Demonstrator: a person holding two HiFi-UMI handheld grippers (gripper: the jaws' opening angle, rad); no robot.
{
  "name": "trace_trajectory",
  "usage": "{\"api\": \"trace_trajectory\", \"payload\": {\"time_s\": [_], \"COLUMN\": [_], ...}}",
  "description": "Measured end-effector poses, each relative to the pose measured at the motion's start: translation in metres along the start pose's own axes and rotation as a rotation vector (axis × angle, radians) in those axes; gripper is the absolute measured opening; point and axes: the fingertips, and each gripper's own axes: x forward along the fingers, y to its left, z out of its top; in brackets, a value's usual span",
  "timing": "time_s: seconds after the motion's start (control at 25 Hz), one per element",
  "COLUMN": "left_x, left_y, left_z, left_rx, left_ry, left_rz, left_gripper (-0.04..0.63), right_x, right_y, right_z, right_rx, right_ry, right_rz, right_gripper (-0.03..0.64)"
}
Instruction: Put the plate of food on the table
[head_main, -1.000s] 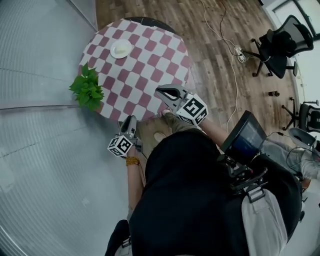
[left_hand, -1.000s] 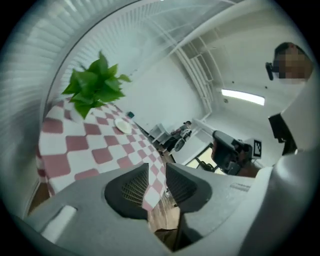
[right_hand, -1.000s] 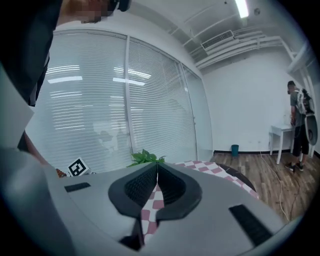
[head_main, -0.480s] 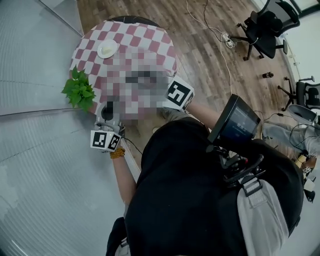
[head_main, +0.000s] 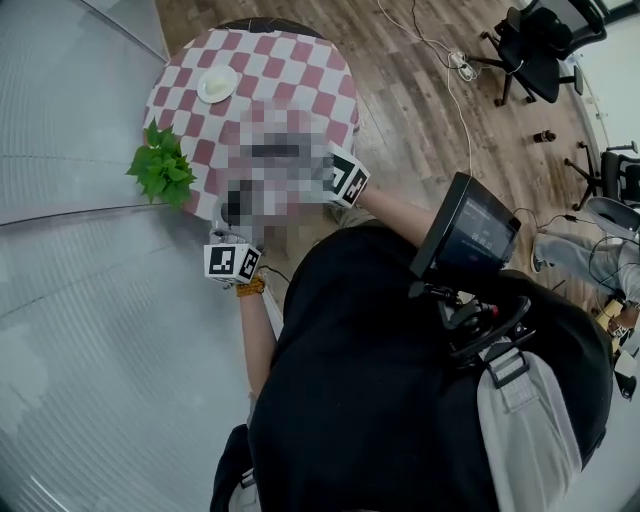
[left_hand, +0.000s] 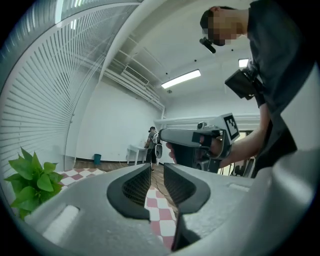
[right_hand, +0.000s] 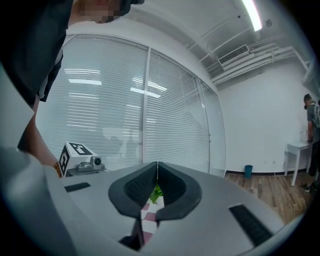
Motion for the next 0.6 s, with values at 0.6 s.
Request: {"api": "trace_trajectory", "payload": {"time_s": [0.6], "left_x": [-0.030], "left_y": [0.018], "left_z": [-0.077], "left_rx": [-0.017], "left_ry": [0.114], "left_rz": [0.132], "left_gripper": [0.083], "right_x": [-0.006], "right_y": [0.031], "right_z": [-0.093], "right_rx": [0.095], "right_ry": [0.148], "right_rz": [0.034], "right_gripper": [0.012]}}
